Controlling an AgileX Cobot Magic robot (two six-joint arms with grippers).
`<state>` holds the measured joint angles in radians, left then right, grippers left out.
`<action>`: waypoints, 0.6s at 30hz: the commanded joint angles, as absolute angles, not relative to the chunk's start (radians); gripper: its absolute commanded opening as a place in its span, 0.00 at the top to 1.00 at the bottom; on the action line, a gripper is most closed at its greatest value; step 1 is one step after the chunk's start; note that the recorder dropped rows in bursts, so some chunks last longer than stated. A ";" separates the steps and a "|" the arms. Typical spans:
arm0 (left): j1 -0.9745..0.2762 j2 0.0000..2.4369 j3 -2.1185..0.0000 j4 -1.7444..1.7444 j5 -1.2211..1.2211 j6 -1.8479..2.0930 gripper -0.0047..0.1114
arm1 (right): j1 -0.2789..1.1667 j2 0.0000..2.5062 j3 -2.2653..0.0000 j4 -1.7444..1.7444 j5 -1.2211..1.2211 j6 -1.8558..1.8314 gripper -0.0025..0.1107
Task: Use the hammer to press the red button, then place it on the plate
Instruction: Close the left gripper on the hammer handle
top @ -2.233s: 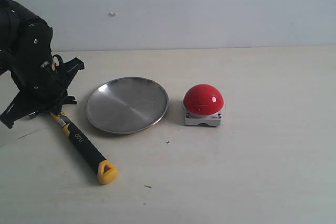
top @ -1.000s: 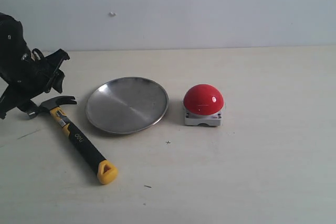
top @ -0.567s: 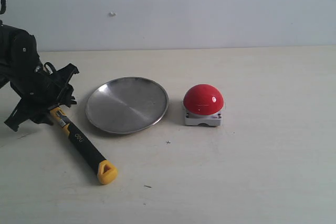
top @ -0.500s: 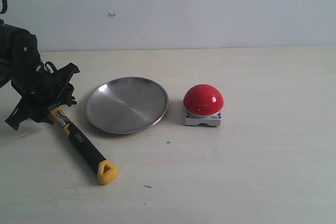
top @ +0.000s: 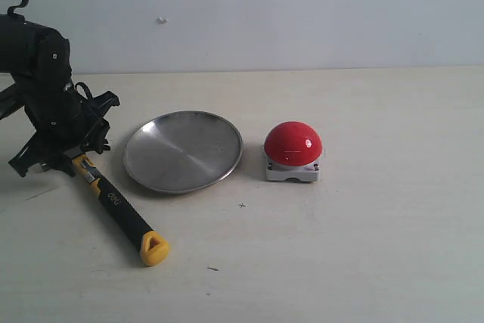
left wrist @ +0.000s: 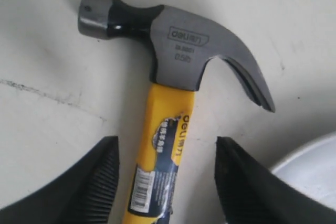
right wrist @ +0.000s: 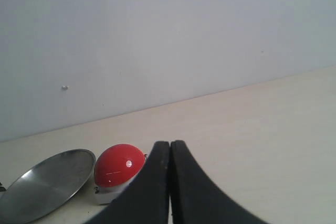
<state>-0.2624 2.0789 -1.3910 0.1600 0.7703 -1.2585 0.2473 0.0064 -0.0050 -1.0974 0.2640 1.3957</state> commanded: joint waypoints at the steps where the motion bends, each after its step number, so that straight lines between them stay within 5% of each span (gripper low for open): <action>1: -0.262 2.082 -1.398 0.167 0.783 -1.252 0.50 | 0.244 0.000 -0.006 -1.105 0.259 1.387 0.98; 18: -0.241 2.141 -1.398 0.134 0.752 -1.253 0.50 | 0.244 0.000 -0.006 -1.105 0.259 1.387 0.98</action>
<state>-0.2440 2.1350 -1.3930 0.1379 0.7710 -1.2562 0.2473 0.0064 -0.0050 -1.0974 0.2640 1.3957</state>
